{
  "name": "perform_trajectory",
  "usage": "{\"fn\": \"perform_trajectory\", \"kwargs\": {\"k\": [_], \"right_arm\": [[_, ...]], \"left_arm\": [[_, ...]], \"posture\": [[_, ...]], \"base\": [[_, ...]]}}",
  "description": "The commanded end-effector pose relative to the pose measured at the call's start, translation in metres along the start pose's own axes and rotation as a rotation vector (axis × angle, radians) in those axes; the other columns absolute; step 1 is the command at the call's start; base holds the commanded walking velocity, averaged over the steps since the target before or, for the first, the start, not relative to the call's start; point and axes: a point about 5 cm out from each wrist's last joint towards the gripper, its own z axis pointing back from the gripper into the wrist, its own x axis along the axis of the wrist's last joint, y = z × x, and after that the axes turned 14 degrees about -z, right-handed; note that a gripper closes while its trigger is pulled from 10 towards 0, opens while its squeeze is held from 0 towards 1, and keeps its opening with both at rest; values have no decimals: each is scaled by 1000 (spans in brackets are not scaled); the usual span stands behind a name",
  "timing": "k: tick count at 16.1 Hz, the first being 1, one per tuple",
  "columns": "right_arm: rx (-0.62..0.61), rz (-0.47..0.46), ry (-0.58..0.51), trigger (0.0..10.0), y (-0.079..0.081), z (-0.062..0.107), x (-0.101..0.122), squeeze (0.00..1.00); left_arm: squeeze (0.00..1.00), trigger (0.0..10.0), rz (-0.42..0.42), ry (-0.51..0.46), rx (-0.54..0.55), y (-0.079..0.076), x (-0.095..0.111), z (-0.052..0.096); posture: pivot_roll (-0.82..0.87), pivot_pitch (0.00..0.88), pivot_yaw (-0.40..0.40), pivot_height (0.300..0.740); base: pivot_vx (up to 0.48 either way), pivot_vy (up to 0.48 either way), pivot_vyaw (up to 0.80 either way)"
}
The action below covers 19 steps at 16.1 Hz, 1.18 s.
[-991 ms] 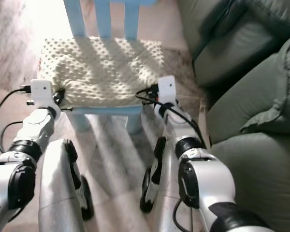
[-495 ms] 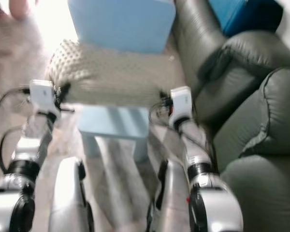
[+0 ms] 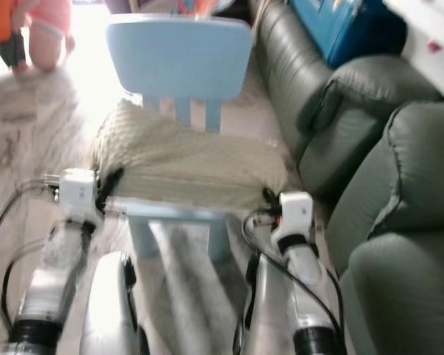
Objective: Move the pillow to the sofa
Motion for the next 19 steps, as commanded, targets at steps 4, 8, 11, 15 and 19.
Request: {"fn": "perform_trajectory", "kwargs": {"k": [4, 8, 11, 15, 19], "right_arm": [[-113, -31, -18, 0, -13, 14, 6, 0], [-128, -83, 11, 0, -7, 11, 4, 0], [-116, -93, 30, 0, -1, 14, 2, 0], [-136, -91, 37, 0, -6, 12, 6, 0], [-114, -78, 46, 0, -5, 7, 10, 0]], "left_arm": [[0, 0, -29, 21, 97, 4, 1, 26], [0, 0, 0, 43, 90, -6, 2, 24], [0, 0, -11, 52, 75, -6, 2, 21], [0, 0, -12, 72, 76, -12, 2, 24], [0, 10000, -20, 97, 93, -13, 0, 26]], "posture": [[33, 0, -3, 496], [23, 0, -7, 533], [12, 0, -1, 552], [6, 0, -4, 586], [22, 0, -19, 630]], "base": [[0, 0, 0], [0, 0, 0], [0, 0, 0], [0, 0, 0], [0, 0, 0]]}}
